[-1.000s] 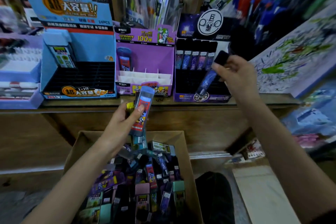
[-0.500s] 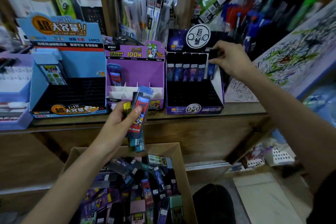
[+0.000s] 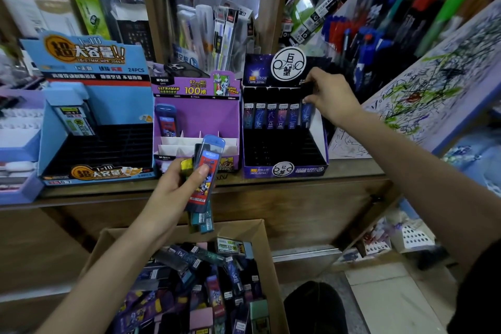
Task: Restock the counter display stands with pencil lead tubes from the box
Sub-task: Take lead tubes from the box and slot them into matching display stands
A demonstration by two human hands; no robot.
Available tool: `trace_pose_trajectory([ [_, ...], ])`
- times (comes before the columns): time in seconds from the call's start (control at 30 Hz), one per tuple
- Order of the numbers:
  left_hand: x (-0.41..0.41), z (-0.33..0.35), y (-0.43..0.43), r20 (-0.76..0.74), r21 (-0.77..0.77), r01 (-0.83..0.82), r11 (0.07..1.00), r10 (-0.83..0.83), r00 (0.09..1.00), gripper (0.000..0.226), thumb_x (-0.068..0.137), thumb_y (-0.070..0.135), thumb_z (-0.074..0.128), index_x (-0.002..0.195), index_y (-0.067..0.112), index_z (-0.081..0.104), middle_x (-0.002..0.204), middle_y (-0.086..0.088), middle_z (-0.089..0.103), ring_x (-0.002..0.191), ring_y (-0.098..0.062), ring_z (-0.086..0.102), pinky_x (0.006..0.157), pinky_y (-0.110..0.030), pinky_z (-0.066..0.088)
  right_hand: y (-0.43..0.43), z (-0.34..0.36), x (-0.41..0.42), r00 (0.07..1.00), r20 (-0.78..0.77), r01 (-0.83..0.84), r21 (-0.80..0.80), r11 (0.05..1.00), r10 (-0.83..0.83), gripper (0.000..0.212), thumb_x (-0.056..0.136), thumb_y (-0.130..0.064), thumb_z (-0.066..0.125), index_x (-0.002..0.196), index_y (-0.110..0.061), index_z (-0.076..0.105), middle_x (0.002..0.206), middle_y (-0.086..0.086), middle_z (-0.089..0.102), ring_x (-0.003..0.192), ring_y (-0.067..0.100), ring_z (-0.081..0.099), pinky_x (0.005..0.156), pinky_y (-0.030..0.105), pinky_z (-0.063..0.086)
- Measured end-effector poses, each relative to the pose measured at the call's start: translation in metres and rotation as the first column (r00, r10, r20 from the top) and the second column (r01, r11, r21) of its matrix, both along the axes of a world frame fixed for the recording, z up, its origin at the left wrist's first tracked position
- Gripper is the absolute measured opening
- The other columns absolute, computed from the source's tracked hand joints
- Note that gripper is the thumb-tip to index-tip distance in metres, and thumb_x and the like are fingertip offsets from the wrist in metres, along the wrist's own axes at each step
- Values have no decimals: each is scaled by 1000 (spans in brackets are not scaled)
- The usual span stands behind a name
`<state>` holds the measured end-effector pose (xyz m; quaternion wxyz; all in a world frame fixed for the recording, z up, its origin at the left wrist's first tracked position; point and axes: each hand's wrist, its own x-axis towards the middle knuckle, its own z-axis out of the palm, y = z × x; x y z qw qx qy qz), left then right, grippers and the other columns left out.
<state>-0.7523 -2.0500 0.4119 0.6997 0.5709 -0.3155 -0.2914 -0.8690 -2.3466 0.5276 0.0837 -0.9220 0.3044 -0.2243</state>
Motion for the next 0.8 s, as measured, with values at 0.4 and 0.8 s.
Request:
trace_pose_trajectory([
  [0.4, -4, 7, 0, -9, 0, 2, 1000, -2, 1000, 30, 77, 38, 58, 105, 26, 58, 83, 12, 71, 79, -4, 67, 62, -15, 52, 3, -5, -1, 996, -90, -11, -126, 992, 0, 26, 84, -1, 61, 100, -8, 42, 78, 10, 50, 75, 35, 55, 64, 41, 47],
  [0.8, -12, 14, 2, -63, -19, -1, 1000, 0, 998, 33, 78, 35, 59, 106, 17, 58, 82, 1, 69, 73, -11, 69, 61, -20, 54, 102, -15, 4, 944, 289, -253, 319, 913, 160, 11, 92, -22, 57, 98, -16, 63, 100, 3, 59, 81, 8, 59, 76, 25, 46],
])
